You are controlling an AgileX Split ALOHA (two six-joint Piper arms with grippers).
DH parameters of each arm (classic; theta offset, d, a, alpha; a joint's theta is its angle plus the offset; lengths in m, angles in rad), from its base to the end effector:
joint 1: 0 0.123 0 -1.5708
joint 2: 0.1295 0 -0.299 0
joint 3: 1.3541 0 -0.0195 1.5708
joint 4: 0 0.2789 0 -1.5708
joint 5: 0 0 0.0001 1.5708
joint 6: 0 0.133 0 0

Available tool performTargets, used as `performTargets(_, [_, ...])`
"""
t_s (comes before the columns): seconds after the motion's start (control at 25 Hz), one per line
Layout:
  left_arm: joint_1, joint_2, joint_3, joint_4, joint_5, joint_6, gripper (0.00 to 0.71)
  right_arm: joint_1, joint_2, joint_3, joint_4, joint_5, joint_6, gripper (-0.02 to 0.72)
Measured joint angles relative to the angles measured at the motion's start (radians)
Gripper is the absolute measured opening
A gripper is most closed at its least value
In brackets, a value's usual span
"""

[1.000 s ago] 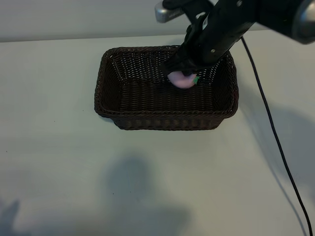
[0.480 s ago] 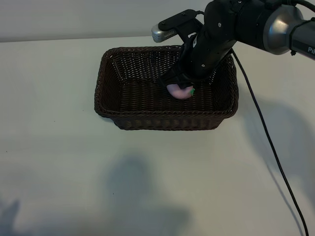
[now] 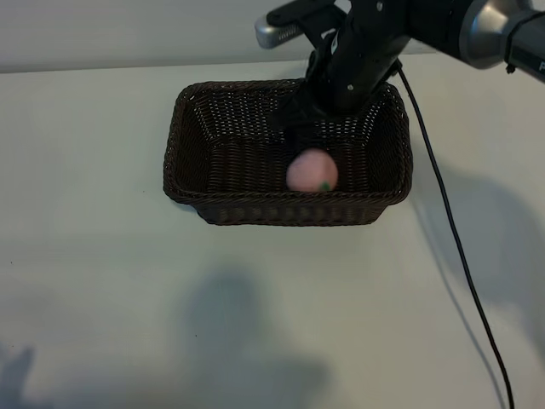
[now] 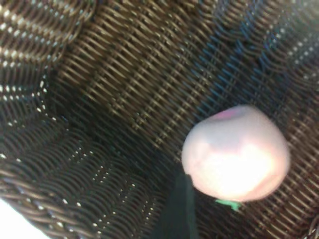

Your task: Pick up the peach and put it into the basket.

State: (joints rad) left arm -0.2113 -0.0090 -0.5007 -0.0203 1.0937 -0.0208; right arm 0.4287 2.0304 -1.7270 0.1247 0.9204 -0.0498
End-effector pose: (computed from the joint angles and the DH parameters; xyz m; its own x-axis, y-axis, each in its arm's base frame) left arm 0.0384 -0.0107 0.2684 -0.4725 0.0706 -0.8785 0.2111 0.9768 -0.0351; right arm 0.4481 0.2193 0.2109 -0.8351 -0.3533 -0.4216 -0.4303 0.8971 0.1006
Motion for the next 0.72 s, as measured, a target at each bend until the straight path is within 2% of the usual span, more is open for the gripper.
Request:
performTargets(0.24, [0.000, 0.000, 0.000, 0.000, 0.000, 0.000, 0.429, -0.066, 0.000, -0.109, -0.040, 0.072, 0.010, 0.665])
performTargets(0.4, [0.000, 0.000, 0.000, 0.000, 0.000, 0.000, 0.429, -0.195, 0.000, -0.152, -0.069, 0.128, 0.012, 0.661])
performTargets(0.72, [0.000, 0.000, 0.000, 0.000, 0.000, 0.000, 0.429, -0.473, 0.000, -0.156, -0.082, 0.214, -0.013, 0.614])
